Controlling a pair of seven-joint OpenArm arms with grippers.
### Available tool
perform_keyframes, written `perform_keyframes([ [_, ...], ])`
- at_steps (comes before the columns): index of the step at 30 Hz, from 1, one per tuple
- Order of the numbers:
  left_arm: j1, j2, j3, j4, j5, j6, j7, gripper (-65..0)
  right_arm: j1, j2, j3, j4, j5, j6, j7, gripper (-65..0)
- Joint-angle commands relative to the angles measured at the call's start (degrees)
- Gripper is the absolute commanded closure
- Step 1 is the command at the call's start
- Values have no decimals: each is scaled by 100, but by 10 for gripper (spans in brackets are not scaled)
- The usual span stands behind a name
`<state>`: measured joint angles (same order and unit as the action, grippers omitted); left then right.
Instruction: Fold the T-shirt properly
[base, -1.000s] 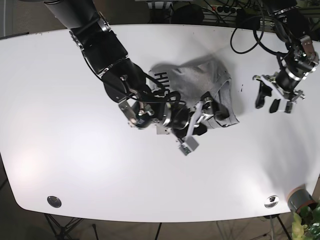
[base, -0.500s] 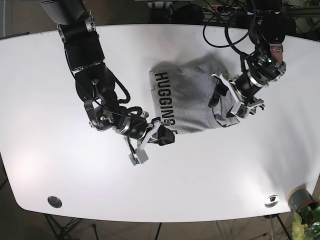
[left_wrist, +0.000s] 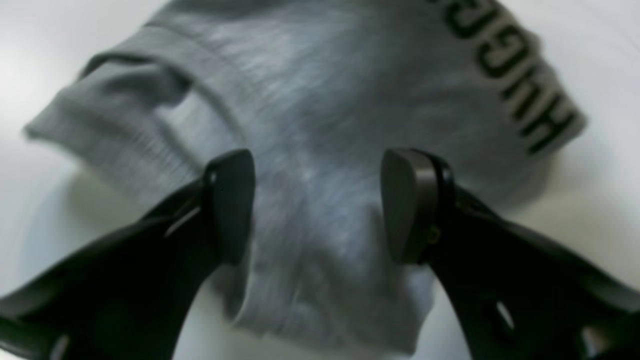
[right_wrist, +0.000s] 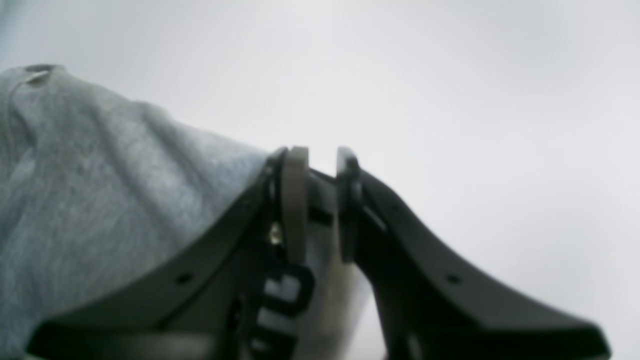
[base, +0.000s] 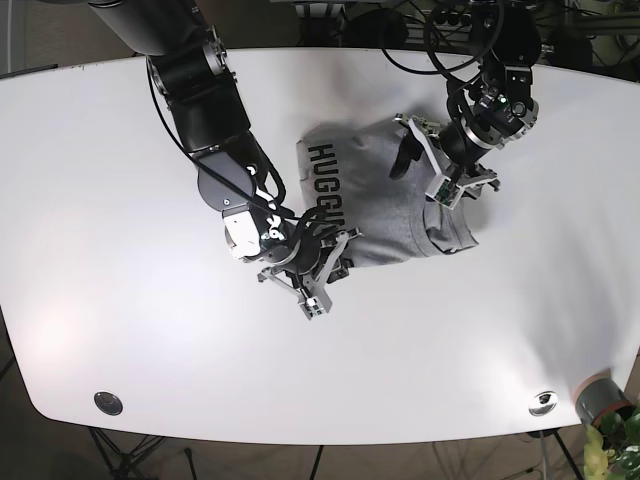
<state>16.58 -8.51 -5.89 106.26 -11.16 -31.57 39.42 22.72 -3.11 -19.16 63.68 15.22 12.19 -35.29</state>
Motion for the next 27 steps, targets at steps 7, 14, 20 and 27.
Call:
perform_keyframes([
  [7, 263, -85, -382, 78, -49, -381, -87, -372, 168, -45, 4, -597, -6, 34, 685, -87],
  [14, -177, -146, -637, -1039, -49, -583, -96, -372, 71, 158, 30, -764, 12, 324, 808, -82],
  [20, -766, -401, -549, -1813, -75, -592, -157, -372, -17, 430, 39, -764, 21, 439, 826, -81],
  [27, -1381, -428, -233, -2006, -31, -592, -263, -372, -589, 852, 241, -16, 21, 439, 826, -81],
])
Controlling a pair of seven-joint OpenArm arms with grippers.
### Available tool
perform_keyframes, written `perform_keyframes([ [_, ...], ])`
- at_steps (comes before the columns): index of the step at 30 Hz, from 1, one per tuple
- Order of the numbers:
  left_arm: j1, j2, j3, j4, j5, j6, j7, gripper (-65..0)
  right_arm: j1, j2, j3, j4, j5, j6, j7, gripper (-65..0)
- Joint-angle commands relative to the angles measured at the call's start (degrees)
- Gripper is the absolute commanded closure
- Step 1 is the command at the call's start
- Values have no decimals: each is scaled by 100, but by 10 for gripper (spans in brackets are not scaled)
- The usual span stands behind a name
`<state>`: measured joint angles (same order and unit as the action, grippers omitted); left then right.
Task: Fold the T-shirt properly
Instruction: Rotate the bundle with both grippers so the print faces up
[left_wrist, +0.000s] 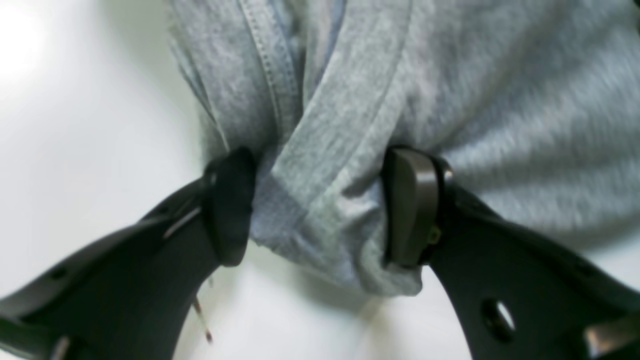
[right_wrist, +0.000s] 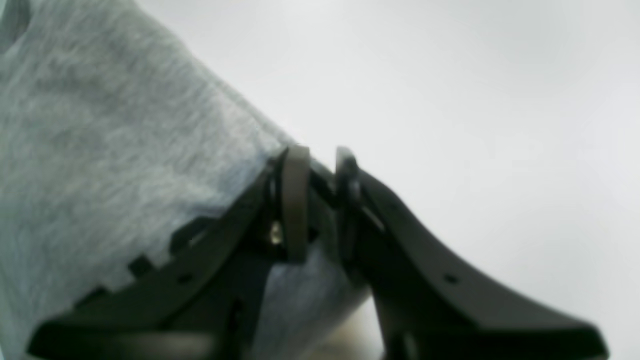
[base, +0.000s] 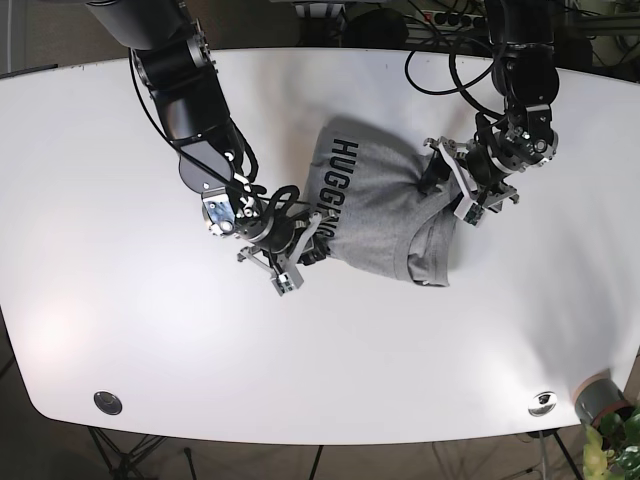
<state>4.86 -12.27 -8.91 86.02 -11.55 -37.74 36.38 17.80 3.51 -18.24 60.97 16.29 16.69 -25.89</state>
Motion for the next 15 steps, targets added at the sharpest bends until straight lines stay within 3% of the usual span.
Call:
perform_keyframes([
  [1, -306, -52, 157, -26, 8, 24, 41, -372, -176, 199, 228, 369, -87, -12, -114, -81],
  [6, -886, -368, 675, -501, -18, 24, 41, -372, -554, 225, 562, 791, -87, -3, -150, -81],
  [15, -1748, -368, 1203, -1248, -10, 24, -38, -372, -1486, 418, 562, 1749, -87, -3, -150, -81],
])
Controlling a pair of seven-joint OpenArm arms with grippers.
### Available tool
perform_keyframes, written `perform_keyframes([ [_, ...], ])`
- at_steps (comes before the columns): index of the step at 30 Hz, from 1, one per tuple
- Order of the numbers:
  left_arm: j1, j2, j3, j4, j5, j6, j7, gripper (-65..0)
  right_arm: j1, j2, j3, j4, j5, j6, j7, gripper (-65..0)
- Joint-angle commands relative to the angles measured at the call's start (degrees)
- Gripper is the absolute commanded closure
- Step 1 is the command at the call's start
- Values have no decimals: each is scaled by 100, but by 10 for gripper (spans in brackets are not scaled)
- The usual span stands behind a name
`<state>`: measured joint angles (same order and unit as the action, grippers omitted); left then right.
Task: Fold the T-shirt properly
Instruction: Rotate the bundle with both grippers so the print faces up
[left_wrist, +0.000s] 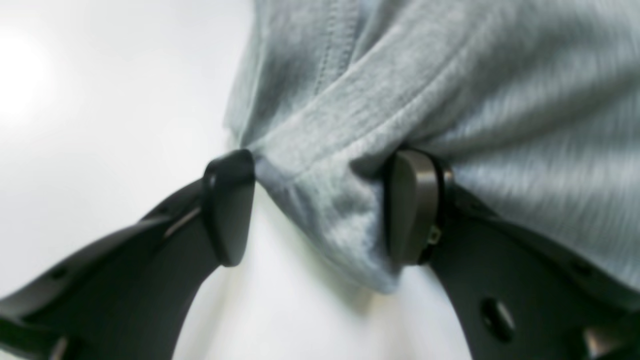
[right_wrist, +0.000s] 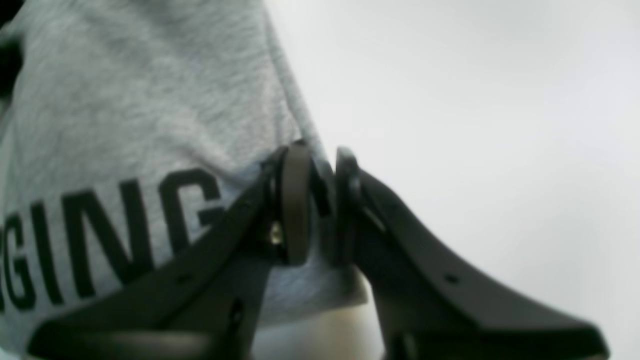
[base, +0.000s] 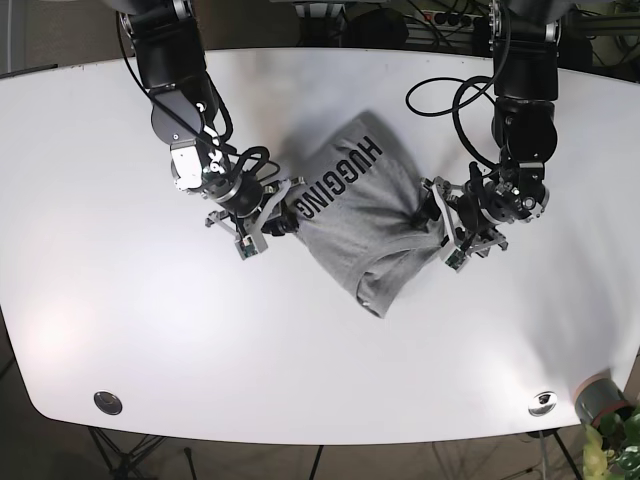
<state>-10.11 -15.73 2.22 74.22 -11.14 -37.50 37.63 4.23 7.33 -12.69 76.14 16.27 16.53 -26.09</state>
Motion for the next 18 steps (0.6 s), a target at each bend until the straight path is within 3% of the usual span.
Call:
perform_keyframes([
  [1, -339, -23, 134, -164, -51, 0, -242, -372, -199, 36, -2, 320, -84, 12, -130, -81],
  [7, -743, -23, 292, -762, -51, 35, -857, -372, -665, 1, -221, 883, -84, -5, -288, -81],
  [12, -892, -23, 301, -789, -69, 26, -963, -372, -805, -34, -591, 1111, -76, -23, -578, -81],
  [18, -1007, -76, 266, -287, -51, 26, -945, -372, -884, -298, -705, 1349, -76, -40, -631, -81],
])
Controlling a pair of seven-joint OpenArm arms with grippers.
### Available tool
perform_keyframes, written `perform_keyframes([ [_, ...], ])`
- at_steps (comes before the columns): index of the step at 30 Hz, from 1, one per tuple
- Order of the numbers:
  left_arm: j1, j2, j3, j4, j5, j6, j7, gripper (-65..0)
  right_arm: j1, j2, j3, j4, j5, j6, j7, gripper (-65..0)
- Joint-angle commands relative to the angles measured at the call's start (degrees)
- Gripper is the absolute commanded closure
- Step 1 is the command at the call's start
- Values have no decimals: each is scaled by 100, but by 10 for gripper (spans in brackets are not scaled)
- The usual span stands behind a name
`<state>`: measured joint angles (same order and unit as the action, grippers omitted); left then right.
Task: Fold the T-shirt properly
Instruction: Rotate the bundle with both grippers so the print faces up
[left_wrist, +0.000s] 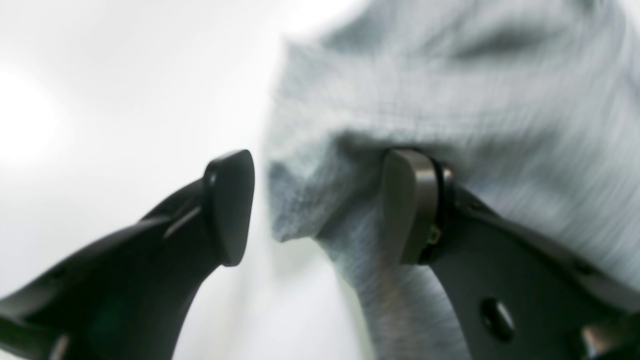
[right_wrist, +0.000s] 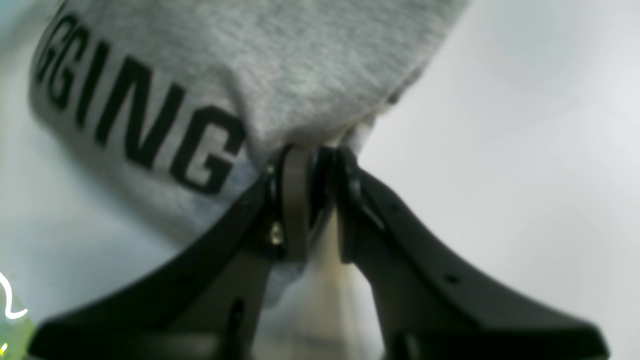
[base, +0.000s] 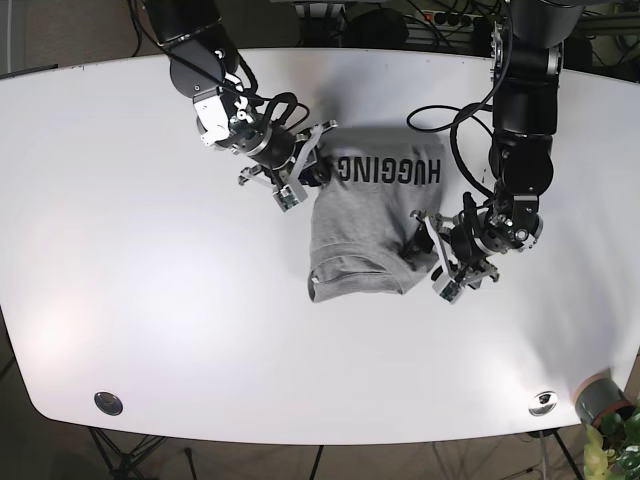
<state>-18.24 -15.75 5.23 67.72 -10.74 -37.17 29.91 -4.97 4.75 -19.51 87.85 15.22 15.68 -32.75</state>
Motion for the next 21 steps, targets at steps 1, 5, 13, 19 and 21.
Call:
perform_keyframes([
  [1, -185, -118, -44, 546, -91, 2, -174, -372, 9, -49, -40, 230, 29, 45, 27, -81],
  [5, 26, -153, -44, 1408, -82, 29, -156, -375, -87, -58, -49, 599, 29, 71, 27, -81],
  [13, 721, 50, 158, 2401, -82, 1260, -50, -381, -79, -23, 39, 1135, 29, 80, -457, -81],
  [19, 1134, 111, 571, 2727, -91, 2095, -112, -506, -175, 21, 513, 1434, 29, 89, -509, -81],
  [21, 1275, 120, 800, 2762, -91, 2561, -314, -533, -202, 21, 645, 1487, 29, 89, -509, -81],
])
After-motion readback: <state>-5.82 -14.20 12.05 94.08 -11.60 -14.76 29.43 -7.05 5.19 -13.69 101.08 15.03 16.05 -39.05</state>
